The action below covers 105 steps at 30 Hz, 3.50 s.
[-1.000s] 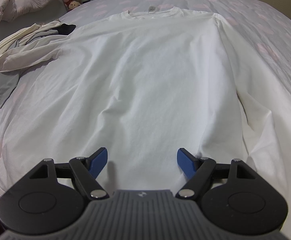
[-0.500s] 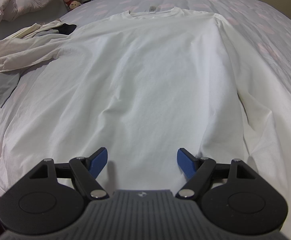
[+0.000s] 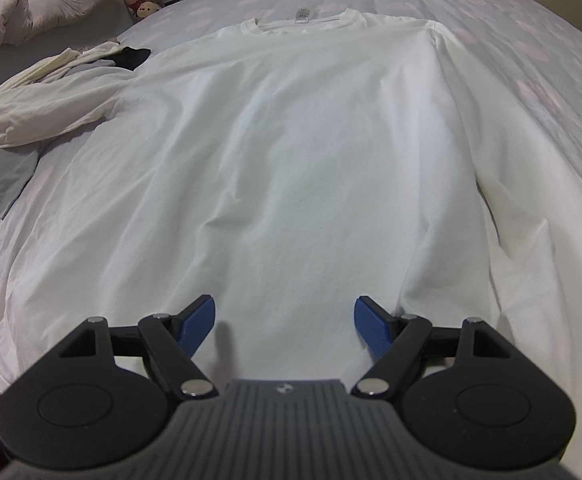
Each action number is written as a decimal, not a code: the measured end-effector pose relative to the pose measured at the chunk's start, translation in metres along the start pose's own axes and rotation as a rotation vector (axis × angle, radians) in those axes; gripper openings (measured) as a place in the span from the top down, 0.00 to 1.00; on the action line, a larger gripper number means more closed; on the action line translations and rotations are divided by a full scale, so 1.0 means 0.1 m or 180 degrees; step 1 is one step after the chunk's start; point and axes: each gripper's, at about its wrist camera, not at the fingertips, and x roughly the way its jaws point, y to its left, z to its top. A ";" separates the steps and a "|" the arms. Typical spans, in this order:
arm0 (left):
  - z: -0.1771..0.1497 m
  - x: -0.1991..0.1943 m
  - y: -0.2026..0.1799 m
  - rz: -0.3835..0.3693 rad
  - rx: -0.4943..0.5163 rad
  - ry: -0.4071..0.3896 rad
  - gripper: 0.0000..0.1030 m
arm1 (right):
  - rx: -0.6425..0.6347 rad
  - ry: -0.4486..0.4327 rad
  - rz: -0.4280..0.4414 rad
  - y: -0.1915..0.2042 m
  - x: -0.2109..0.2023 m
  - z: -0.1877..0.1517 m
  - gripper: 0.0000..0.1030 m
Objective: Fold clothes
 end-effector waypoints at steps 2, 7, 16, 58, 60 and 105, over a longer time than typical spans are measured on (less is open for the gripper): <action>-0.06 -0.17 -0.11 -0.0205 -0.0060 -0.0031 0.84 | 0.0020 -0.0041 0.0030 -0.02 -0.03 0.00 0.23; -0.26 -0.58 -0.57 -0.0861 -0.0072 0.0037 0.70 | 0.0182 -0.0243 0.0143 -0.10 -0.21 0.03 0.24; -0.81 -1.23 -1.58 -0.1773 -0.0285 0.0186 0.60 | 0.0000 -0.0473 0.0186 -0.36 -0.98 0.27 0.24; -1.73 -1.46 -2.36 -0.1957 -0.0265 0.0441 0.57 | 0.1458 -0.0485 -0.0522 -2.56 -2.12 1.11 0.99; -1.72 -1.46 -2.35 -0.1932 -0.0301 0.0432 0.57 | 0.1447 -0.0589 -0.0637 -2.69 -2.24 1.28 0.99; -1.57 -1.43 -2.75 -0.1771 -0.0018 0.0653 0.53 | 0.3032 -0.1062 -0.1151 -4.57 -1.64 0.40 0.87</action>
